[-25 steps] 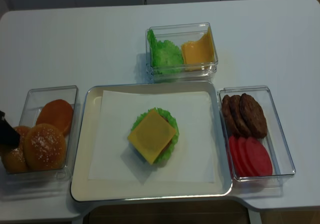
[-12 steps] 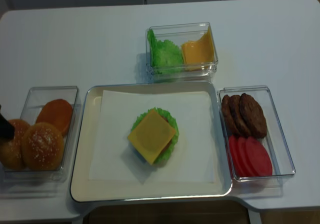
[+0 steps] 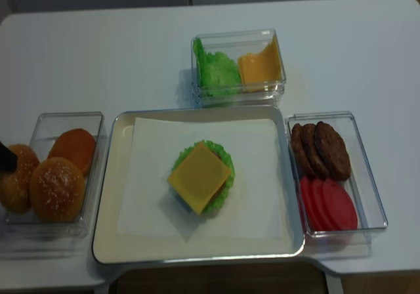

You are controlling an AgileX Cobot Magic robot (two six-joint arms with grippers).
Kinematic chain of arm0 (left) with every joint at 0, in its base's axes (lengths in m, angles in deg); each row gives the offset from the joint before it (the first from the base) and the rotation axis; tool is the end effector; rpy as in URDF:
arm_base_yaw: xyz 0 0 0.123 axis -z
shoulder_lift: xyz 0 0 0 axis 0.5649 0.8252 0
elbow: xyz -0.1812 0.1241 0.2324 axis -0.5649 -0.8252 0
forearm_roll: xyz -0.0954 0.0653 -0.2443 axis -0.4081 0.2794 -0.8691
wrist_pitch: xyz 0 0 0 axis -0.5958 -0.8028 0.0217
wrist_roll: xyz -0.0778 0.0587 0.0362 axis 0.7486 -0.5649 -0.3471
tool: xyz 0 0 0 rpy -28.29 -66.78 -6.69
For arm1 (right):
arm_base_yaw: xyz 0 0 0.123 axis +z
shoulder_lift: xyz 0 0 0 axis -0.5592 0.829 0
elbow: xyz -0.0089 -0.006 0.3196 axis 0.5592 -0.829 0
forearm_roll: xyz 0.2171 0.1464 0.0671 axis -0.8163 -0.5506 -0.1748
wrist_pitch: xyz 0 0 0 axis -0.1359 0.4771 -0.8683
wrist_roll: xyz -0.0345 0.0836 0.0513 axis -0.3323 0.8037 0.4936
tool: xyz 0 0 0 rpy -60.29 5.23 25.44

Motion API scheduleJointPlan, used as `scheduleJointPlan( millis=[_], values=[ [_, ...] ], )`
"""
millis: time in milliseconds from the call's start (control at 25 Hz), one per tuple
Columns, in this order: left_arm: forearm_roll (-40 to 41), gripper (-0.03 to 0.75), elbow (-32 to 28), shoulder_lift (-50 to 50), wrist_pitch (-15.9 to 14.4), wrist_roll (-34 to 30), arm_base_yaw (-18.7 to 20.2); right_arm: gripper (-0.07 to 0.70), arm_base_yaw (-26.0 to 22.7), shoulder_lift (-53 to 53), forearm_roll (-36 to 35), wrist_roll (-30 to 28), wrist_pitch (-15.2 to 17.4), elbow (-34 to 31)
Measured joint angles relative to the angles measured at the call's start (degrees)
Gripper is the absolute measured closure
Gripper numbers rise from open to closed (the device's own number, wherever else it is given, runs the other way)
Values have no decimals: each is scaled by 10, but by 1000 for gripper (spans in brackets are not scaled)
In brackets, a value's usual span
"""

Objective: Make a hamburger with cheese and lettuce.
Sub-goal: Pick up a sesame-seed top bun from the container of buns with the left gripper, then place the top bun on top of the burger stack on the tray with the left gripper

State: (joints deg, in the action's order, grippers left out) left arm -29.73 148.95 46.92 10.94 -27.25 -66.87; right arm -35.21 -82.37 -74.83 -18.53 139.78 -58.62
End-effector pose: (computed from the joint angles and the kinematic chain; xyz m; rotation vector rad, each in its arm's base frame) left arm 0.2692 0.1185 0.2864 -0.0990 2.8052 -0.4884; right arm -0.0172 0.0215 0.2702 -0.1672 2.0852 0.1631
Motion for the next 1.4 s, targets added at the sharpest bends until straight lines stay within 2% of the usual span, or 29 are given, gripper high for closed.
scheduleJointPlan(
  millis=[440,800,1040,1200,1400],
  values=[
    [-51,529,1,-46,0,-19,0,416,0,0,0,-1,0,-1],
    [-115,529,30,-66,-1,-25,0,416,0,0,0,-1,0,-1],
    [-197,529,31,-68,-2,-24,4,416,0,0,0,-1,0,-1],
    [-239,529,32,-68,-1,-24,43,416,0,0,0,-1,0,-1],
    [-245,530,33,-66,-1,-23,129,416,0,0,0,-1,0,-1]
  ],
)
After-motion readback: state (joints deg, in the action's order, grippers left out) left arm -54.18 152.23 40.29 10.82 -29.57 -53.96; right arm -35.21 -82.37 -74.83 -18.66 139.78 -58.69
